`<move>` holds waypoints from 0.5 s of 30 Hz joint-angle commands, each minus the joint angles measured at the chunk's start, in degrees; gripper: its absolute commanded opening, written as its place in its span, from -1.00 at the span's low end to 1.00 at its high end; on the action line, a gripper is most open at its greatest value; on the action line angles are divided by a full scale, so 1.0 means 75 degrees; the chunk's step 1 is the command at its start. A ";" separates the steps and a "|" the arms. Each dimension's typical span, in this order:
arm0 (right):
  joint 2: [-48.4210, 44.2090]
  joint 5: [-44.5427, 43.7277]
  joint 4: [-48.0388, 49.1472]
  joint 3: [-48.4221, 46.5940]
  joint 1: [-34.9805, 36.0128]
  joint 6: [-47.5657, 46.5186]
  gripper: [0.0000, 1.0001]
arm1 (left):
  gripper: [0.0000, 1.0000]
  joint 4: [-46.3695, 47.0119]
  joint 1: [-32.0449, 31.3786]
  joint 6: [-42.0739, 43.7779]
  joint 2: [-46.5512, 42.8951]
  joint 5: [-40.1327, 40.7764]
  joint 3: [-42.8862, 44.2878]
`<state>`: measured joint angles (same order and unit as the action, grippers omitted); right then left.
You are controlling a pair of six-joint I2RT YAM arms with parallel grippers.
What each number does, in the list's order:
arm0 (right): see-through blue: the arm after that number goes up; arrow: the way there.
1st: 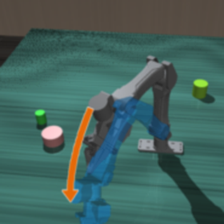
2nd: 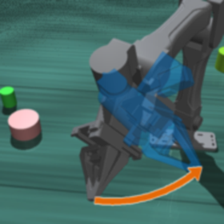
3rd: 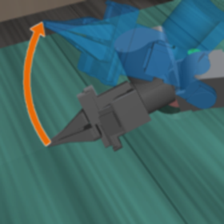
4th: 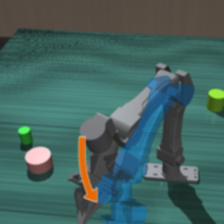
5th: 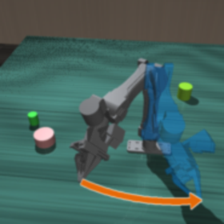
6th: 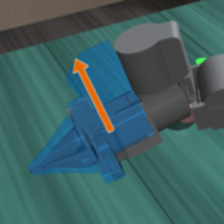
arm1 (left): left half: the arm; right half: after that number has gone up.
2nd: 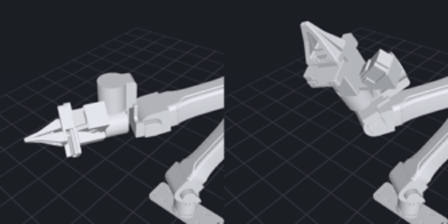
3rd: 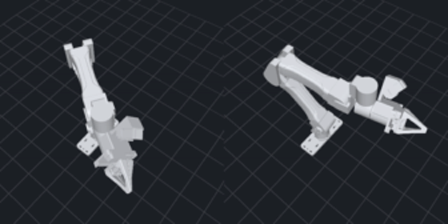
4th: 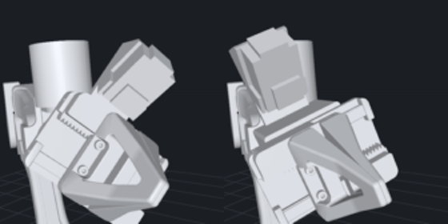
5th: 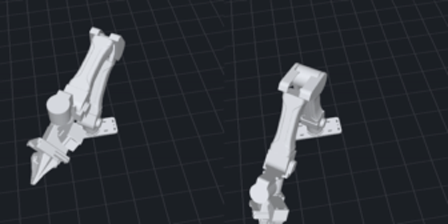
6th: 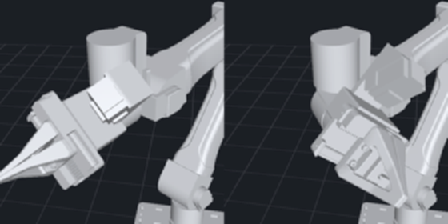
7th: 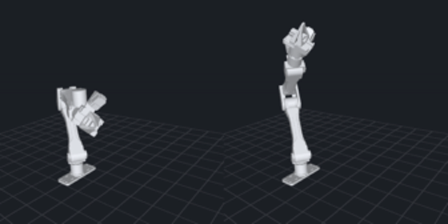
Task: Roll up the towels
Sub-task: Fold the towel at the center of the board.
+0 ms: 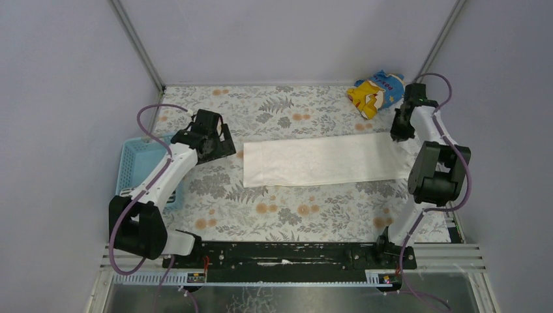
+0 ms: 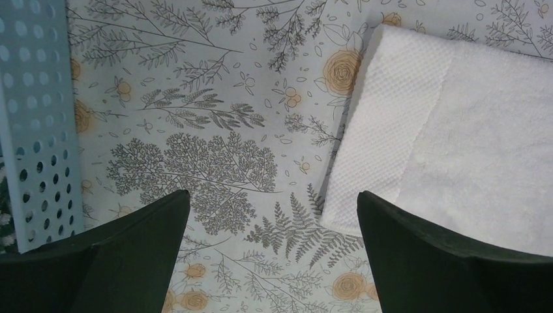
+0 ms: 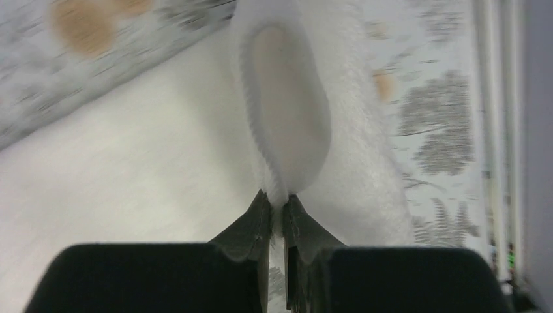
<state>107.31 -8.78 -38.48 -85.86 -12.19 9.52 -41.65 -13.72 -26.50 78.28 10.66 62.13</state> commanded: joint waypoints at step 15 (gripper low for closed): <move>-0.2235 0.4521 0.1826 0.1554 0.2481 0.2047 -1.00 | 0.98 0.0825 0.0528 -0.0819 0.0711 -0.2100 -0.0843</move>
<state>91.59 17.56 -31.14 -75.33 1.28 18.04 -39.03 -10.24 -30.94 82.04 -1.19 56.55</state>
